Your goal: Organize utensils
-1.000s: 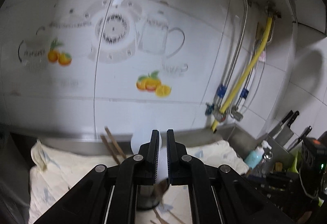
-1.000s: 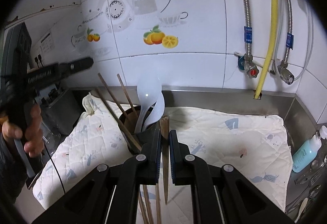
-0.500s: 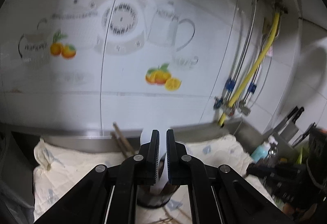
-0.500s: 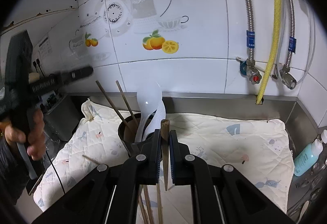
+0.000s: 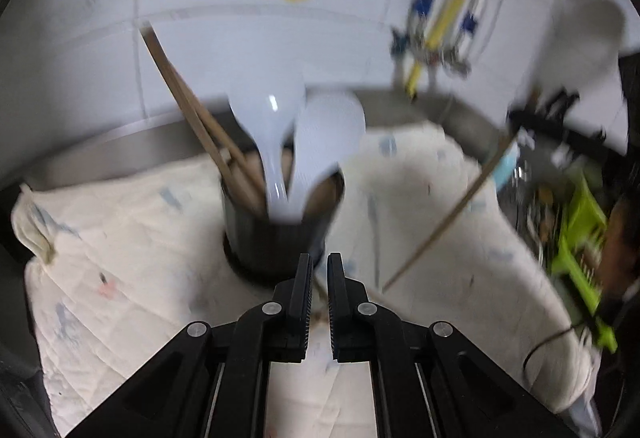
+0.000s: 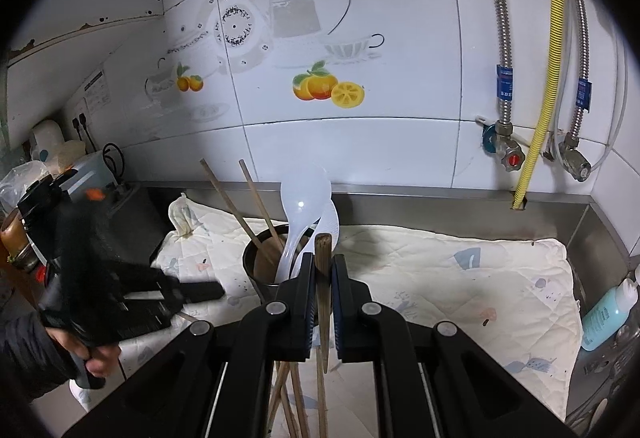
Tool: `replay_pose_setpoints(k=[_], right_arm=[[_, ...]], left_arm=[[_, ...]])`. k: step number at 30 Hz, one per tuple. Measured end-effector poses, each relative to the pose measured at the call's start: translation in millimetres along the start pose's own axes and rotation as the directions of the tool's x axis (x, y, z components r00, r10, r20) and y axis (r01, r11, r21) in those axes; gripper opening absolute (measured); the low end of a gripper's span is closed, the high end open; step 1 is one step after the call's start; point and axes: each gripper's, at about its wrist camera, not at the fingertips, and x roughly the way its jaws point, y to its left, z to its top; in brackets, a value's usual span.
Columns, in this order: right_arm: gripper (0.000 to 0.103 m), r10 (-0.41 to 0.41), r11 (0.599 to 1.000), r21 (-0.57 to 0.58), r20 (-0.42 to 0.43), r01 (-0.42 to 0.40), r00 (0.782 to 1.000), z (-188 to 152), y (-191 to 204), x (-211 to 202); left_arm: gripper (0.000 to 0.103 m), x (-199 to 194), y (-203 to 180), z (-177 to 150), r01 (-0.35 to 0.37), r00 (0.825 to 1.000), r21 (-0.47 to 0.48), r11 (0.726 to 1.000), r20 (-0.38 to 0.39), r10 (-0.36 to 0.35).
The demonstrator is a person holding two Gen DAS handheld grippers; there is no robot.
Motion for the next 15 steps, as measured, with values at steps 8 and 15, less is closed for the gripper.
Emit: replay_pose_setpoints(k=[8, 15], right_arm=[[0.01, -0.018, 1.0, 0.016, -0.009, 0.018, 1.0, -4, 0, -2], [0.01, -0.028, 0.999, 0.033, -0.015, 0.029, 0.999, -5, 1, -2]], left_arm=[[0.009, 42, 1, -33, -0.007, 0.99, 0.094, 0.996, -0.138, 0.02], [0.043, 59, 2, -44, 0.022, 0.981, 0.143, 0.989, -0.191, 0.005]])
